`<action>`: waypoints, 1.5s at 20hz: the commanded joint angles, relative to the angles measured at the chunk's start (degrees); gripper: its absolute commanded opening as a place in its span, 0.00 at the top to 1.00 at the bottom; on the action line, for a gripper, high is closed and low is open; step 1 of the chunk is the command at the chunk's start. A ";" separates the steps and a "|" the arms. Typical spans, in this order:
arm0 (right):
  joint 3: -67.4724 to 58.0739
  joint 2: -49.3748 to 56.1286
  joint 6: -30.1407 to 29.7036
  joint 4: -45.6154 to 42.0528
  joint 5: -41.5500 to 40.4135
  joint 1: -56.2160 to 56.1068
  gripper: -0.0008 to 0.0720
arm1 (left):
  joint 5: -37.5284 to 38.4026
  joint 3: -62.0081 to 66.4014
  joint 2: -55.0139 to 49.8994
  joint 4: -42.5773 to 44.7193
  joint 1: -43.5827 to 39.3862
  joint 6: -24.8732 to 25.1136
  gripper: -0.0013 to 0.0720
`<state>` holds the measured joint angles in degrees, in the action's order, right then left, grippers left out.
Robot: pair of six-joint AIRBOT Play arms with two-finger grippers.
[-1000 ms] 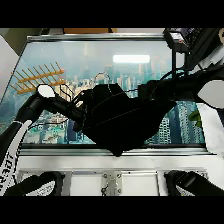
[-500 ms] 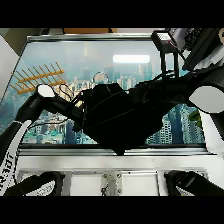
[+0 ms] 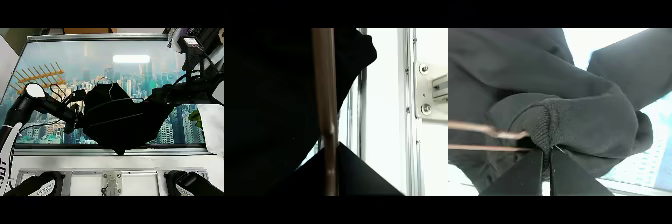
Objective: Fold the clothes and pants, and hang the long-sleeved shirts on hangers.
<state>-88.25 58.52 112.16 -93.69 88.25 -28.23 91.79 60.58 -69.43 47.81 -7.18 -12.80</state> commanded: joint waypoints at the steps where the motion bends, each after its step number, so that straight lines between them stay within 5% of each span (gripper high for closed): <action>1: -0.07 -0.17 0.11 -0.63 1.73 0.98 0.96 | 1.03 0.02 1.11 1.75 -1.31 0.59 0.97; 30: -0.07 7.02 -2.89 8.24 -20.52 -16.15 0.96 | -1.38 0.02 1.09 1.55 -3.72 2.08 0.97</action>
<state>-88.25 64.86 109.27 -87.39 69.14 -43.75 90.45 60.58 -68.36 49.45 -10.87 -10.72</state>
